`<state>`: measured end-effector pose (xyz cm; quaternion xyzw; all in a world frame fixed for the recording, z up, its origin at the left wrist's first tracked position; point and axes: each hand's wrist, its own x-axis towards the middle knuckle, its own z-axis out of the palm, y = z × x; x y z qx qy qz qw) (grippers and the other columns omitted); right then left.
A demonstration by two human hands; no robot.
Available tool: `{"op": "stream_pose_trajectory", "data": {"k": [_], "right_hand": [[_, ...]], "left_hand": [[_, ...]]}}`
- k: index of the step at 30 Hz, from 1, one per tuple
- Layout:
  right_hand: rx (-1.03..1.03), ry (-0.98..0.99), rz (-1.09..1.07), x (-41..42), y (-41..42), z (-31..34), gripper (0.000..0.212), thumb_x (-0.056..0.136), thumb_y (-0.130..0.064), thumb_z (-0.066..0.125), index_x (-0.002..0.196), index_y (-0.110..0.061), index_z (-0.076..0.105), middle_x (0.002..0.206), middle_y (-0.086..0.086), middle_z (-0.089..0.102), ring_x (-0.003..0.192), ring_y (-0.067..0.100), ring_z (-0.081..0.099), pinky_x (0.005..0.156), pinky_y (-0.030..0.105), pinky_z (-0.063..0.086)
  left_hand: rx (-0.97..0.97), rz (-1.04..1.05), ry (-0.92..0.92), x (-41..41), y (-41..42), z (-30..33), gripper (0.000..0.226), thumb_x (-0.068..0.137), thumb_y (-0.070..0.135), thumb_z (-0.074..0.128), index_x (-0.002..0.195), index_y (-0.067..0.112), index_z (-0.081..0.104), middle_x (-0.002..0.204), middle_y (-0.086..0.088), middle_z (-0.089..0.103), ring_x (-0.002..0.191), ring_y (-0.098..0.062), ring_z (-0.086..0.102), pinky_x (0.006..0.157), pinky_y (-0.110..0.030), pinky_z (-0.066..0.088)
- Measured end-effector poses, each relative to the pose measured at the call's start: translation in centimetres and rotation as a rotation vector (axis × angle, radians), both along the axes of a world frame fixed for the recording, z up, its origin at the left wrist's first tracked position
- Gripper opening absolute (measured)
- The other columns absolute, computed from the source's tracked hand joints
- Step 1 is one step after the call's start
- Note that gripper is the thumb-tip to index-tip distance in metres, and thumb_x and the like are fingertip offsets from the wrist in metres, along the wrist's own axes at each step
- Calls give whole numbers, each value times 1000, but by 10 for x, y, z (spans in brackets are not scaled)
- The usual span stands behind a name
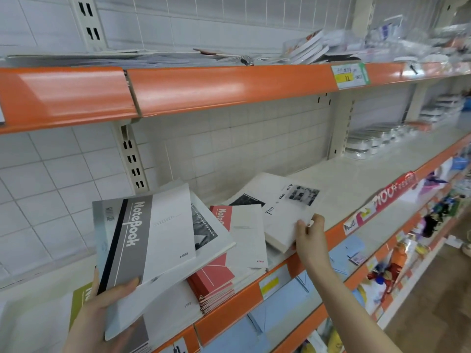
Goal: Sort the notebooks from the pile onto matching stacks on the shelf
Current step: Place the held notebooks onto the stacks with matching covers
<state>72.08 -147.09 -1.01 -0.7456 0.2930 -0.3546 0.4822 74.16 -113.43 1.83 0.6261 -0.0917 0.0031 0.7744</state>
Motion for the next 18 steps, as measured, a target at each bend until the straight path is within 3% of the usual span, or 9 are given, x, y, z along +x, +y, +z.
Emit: {"op": "stream_pose_trajectory", "data": {"k": [1, 2, 4, 5, 7, 10, 13, 17, 18], "right_hand": [[-27, 47, 21, 3, 2, 0, 13, 101, -16, 38, 108, -10, 29, 61, 7, 43, 51, 20, 42, 48, 30, 30], [-52, 100, 41, 4, 2, -3, 12, 100, -14, 40, 103, -6, 32, 58, 4, 40, 47, 15, 39, 45, 28, 27], [-101, 193, 64, 6, 3, -8, 15, 98, -13, 46, 94, -2, 36, 54, 2, 39, 42, 9, 37, 42, 26, 24], [-123, 235, 67, 5, 3, -11, 17, 96, -15, 48, 92, -2, 38, 56, 1, 41, 45, 10, 40, 43, 26, 25], [-174, 306, 49, 2, 1, -15, 24, 94, -23, 52, 90, -3, 41, 60, 2, 44, 53, 18, 44, 45, 29, 27], [-236, 421, 26, 0, -4, -18, 32, 92, -35, 54, 83, -7, 41, 59, 0, 41, 54, 20, 41, 45, 29, 25], [-224, 500, 69, 1, -9, -21, 40, 93, -34, 54, 66, -14, 32, 51, -1, 32, 44, 16, 30, 44, 26, 22], [-166, 547, 155, 0, -13, -10, 50, 96, -21, 50, 55, -15, 23, 47, 0, 20, 41, 16, 19, 45, 26, 14], [-150, 537, 167, -1, -15, -8, 51, 96, -20, 50, 54, -15, 22, 47, 0, 19, 42, 16, 18, 46, 26, 14]], "left_hand": [[-84, 25, 69, 7, 4, -6, 18, 71, 17, 74, 87, 8, 74, 117, -20, 65, 75, -14, 66, 54, -17, 54], [-95, -31, 101, 9, 4, -7, 29, 72, 1, 65, 100, -2, 68, 104, -21, 69, 63, -20, 64, 44, -19, 51], [-138, -117, 185, 2, 2, -3, 57, 69, -4, 62, 125, -10, 52, 62, -11, 68, 42, -19, 59, 34, -19, 45], [-134, -110, 218, -1, 0, 6, 59, 73, -3, 60, 131, -7, 49, 56, -6, 64, 40, -17, 58, 34, -19, 44], [-189, -120, 282, -1, 1, 6, 60, 75, 3, 60, 134, 3, 51, 67, -4, 65, 48, -17, 62, 38, -21, 47], [-228, -151, 329, -3, 5, 3, 82, 56, 11, 70, 136, 6, 51, 81, -6, 65, 59, -21, 66, 44, -24, 51], [-287, -103, 356, -10, 1, 10, 70, 70, 9, 62, 137, 0, 46, 64, -3, 63, 48, -18, 61, 38, -20, 46], [-249, -73, 368, -20, 2, 13, 103, 28, 27, 92, 119, 2, 50, 51, 1, 55, 38, -13, 52, 33, -20, 40], [-277, -79, 372, -23, 2, 16, 94, 41, 25, 90, 121, -2, 50, 51, 1, 56, 37, -13, 52, 32, -20, 40]]}}
